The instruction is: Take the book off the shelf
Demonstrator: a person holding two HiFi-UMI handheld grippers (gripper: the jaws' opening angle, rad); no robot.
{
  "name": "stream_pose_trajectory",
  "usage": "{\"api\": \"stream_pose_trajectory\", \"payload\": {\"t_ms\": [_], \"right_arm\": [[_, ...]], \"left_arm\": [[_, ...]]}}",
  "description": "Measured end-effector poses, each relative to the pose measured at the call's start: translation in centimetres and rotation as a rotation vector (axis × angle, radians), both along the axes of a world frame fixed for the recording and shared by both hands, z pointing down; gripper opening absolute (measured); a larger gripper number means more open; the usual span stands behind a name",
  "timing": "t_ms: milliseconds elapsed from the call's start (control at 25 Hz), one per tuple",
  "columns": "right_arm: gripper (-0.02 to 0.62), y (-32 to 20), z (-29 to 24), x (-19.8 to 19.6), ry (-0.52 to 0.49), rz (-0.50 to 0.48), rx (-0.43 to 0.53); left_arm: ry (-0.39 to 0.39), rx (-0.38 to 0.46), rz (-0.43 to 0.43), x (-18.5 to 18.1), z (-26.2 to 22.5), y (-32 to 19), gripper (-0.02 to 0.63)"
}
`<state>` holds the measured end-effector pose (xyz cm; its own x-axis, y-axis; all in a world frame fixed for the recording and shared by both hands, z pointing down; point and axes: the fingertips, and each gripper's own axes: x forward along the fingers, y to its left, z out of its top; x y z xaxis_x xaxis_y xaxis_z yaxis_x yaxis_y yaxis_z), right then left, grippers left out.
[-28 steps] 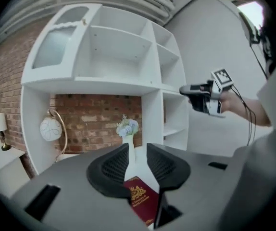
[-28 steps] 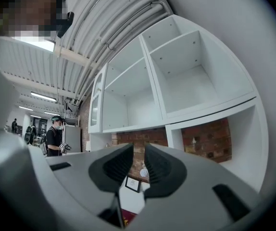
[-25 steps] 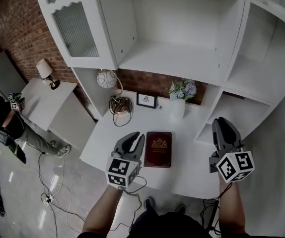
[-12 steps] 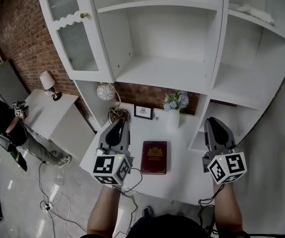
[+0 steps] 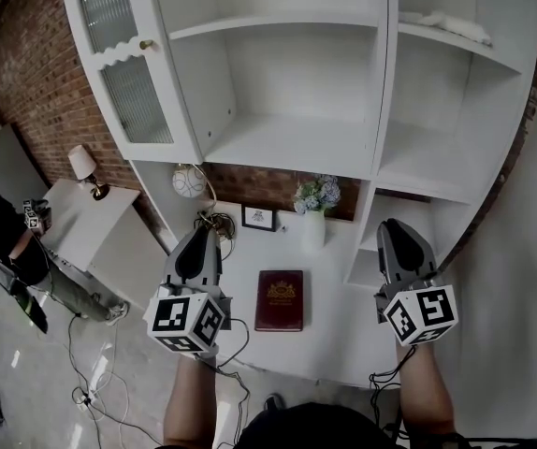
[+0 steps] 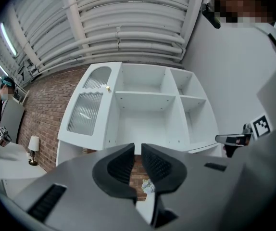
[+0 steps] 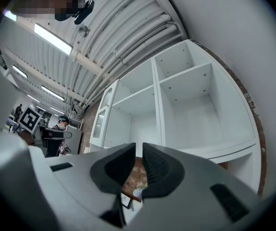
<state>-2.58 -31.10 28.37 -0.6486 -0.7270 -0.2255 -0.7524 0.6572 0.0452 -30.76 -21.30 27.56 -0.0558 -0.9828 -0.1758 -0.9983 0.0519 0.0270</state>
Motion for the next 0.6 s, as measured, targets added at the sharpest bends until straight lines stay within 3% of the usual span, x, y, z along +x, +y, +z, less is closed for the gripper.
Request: {"api": "stream_pose_trajectory", "payload": {"t_ms": [600], "right_arm": [[0.041,0.14,0.1,0.82,0.011,-0.012,-0.004]], "left_arm": [[-0.003,-0.009,-0.006,1.01,0.15,0.25,0.043]]}}
